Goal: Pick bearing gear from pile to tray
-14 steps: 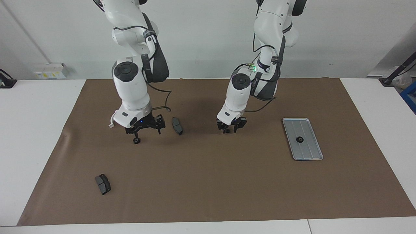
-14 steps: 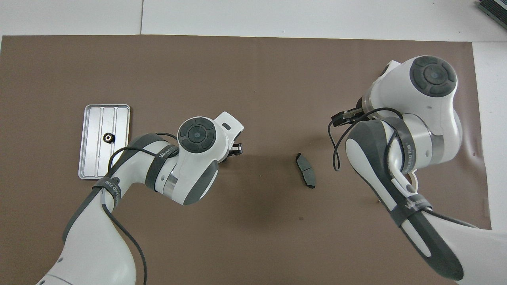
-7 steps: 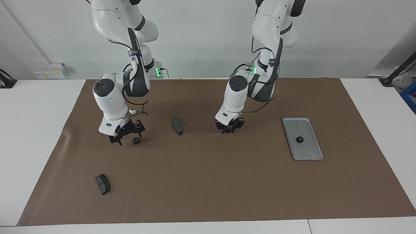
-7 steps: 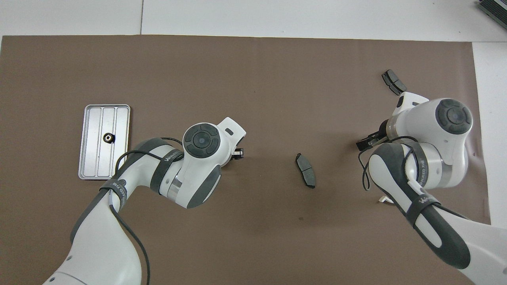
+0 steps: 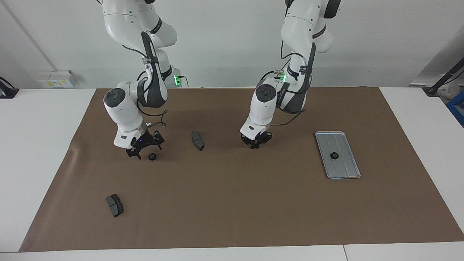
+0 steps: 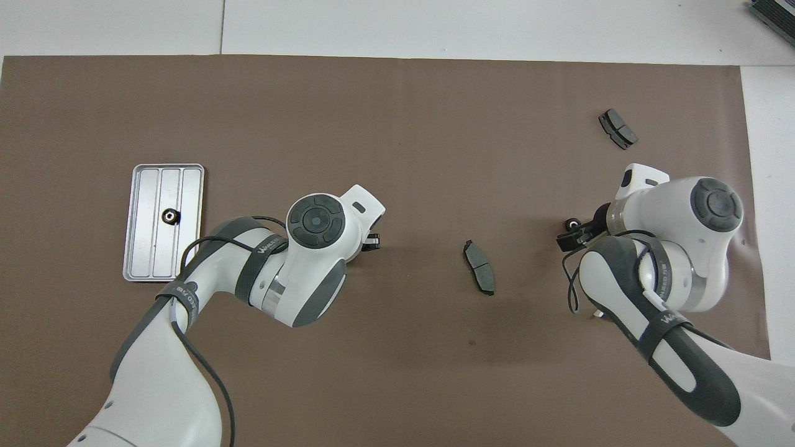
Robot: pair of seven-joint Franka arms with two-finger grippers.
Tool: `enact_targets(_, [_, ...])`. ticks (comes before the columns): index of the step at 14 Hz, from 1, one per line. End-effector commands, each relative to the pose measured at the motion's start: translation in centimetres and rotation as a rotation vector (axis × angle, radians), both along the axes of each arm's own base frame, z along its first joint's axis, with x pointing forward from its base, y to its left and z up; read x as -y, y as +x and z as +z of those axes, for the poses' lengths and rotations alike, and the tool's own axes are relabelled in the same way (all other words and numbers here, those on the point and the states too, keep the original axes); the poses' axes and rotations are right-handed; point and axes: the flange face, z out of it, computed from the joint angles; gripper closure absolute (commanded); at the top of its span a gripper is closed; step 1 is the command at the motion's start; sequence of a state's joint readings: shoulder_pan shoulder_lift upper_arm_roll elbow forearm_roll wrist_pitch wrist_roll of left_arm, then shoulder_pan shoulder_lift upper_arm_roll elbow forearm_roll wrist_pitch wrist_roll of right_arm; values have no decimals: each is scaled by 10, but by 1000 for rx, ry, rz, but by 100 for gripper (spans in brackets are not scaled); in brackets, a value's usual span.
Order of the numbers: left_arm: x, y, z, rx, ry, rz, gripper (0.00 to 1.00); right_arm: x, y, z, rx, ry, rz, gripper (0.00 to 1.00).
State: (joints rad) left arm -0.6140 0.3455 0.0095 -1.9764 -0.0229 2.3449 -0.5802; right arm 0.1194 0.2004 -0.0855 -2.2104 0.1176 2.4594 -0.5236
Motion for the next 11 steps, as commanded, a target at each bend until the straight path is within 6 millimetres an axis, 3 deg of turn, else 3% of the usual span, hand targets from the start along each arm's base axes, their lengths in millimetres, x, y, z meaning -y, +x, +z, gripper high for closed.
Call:
enact_targets(1, [-5, 2, 1, 5, 16, 9, 95, 3, -11, 1, 15, 19, 14, 2])
enact_targets(3, [-24, 26, 21, 15, 11, 44, 96, 0, -12, -1, 12, 18, 20, 20])
enact_targets(6, [-99, 62, 53, 52, -6, 96, 95, -1, -10, -1, 25, 16, 23, 44])
enact_targets(9, [-184, 84, 69, 41, 7, 44, 94, -1, -11, -2, 25, 16, 23, 46])
enact_targets(11, [-234, 89, 68, 35, 14, -4, 93, -1, -12, -3, 24, 15, 22, 54])
